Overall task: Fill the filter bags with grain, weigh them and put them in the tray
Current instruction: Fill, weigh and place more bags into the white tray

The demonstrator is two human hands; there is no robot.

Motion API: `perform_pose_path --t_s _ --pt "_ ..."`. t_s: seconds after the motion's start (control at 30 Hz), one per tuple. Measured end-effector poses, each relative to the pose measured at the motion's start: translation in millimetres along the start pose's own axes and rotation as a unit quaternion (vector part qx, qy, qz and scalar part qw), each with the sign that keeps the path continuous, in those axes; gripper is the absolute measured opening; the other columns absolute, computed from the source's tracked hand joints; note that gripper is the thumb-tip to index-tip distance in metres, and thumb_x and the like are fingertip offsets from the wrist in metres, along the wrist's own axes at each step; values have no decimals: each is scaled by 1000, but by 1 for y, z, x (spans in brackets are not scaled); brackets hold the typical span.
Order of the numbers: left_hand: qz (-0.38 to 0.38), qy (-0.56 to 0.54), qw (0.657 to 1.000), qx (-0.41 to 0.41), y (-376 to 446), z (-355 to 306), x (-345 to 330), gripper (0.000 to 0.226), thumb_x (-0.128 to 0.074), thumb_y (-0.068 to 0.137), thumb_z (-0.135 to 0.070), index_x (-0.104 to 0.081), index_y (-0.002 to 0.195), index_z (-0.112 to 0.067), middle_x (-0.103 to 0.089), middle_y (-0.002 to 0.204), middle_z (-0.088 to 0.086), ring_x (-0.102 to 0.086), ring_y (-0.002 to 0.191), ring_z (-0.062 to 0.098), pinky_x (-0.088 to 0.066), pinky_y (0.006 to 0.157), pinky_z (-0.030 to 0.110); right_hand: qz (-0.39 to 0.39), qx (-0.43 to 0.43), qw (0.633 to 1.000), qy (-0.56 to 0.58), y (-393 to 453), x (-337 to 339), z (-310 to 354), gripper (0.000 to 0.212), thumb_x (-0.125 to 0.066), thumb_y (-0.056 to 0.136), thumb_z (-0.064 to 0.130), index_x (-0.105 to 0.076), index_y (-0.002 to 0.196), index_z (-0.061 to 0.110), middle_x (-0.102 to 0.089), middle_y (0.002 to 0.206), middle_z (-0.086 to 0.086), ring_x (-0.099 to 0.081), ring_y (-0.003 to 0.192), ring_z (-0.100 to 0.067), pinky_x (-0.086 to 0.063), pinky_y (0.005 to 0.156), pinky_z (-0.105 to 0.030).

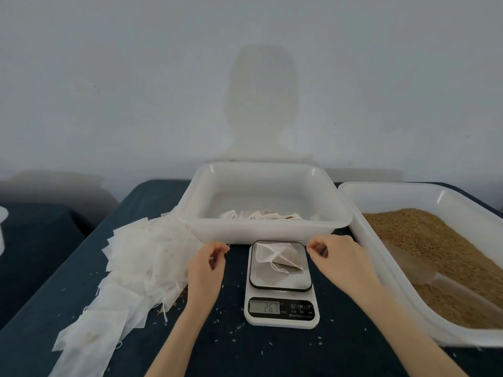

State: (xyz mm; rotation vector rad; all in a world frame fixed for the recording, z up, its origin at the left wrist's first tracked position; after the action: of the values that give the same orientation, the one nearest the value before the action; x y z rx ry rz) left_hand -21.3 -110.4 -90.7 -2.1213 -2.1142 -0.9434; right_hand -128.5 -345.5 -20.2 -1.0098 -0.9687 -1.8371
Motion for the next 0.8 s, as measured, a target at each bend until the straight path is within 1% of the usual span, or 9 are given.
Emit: perform_pose_path --t_s 0.07,0.13,0.23,0.3,0.37,0.43,0.5,0.6,0.8 --pt "-30 15 999 -39 -6 1 0 49 -58 86 5 -53 81 -43 -59 74 -16 -54 73 5 -44 63 12 -23 -15 1000 14 -2 -8 -4 10 -59 90 35 -64 82 40 -56 66 24 -56 65 2 -40 54 -15" --pt "-46 36 996 -67 -10 2 2 47 -60 84 7 -53 82 -40 -54 70 -16 -52 68 5 -40 60 9 -58 -36 996 51 -6 -16 -8 10 -62 89 35 -63 81 40 -59 67 22 -56 63 3 -39 54 -14" --pt "-52 73 992 -89 -14 4 5 38 -61 83 7 -57 84 -31 -54 78 -19 -52 69 3 -40 59 9 -131 -70 982 113 -13 -28 -16 14 -65 89 31 -60 79 40 -59 65 19 -57 61 1 -41 53 -15" --pt "-40 93 990 -96 -16 6 5 33 -62 82 7 -59 83 -25 -55 81 -19 -52 69 4 -38 55 10 -159 -74 976 132 -16 -37 -19 12 -67 88 27 -63 81 36 -59 63 17 -56 59 0 -39 52 -15" --pt "-24 113 987 -108 -17 6 4 29 -64 80 8 -61 81 -22 -54 82 -20 -51 64 4 -37 56 11 -165 -71 974 140 -18 -45 -22 9 -68 87 25 -66 83 33 -59 63 17 -56 58 0 -39 52 -14" --pt "-10 138 982 -127 -18 4 2 28 -66 77 7 -61 79 -20 -55 81 -19 -45 55 0 -36 54 11 -167 -68 973 142 -21 -52 -24 9 -68 87 23 -68 86 32 -59 64 18 -57 59 -1 -41 53 -14" --pt "-4 150 979 -137 -18 2 1 28 -68 75 7 -62 77 -20 -55 79 -19 -41 55 -5 -34 53 9 -174 -54 972 150 -24 -56 -27 13 -70 85 18 -70 88 30 -59 65 19 -57 59 -2 -41 55 -12" --pt "-3 152 980 -132 -16 3 0 28 -69 74 8 -62 76 -19 -52 79 -21 -39 54 -6 -33 52 8 -168 -37 970 171 -26 -58 -29 18 -71 84 15 -70 89 32 -60 69 22 -58 65 -1 -41 56 -10" --pt "9 155 977 -146 -18 6 -4 28 -68 74 8 -61 74 -19 -55 78 -17 -38 54 -2 -31 50 8 -164 29 974 155 -24 -55 -16 11 -71 83 16 -72 90 24 -61 68 17 -58 61 -1 -45 56 -14"
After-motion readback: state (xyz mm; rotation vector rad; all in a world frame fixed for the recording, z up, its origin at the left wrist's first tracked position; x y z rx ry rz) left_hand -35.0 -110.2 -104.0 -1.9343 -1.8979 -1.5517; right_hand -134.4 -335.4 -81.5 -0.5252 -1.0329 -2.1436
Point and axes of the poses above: each hand's wrist, its own y-axis towards the middle knuckle, its own x-axis out of the back of the hand, z = x × y, the point moved 1 cm from there along y, towards the middle knuckle
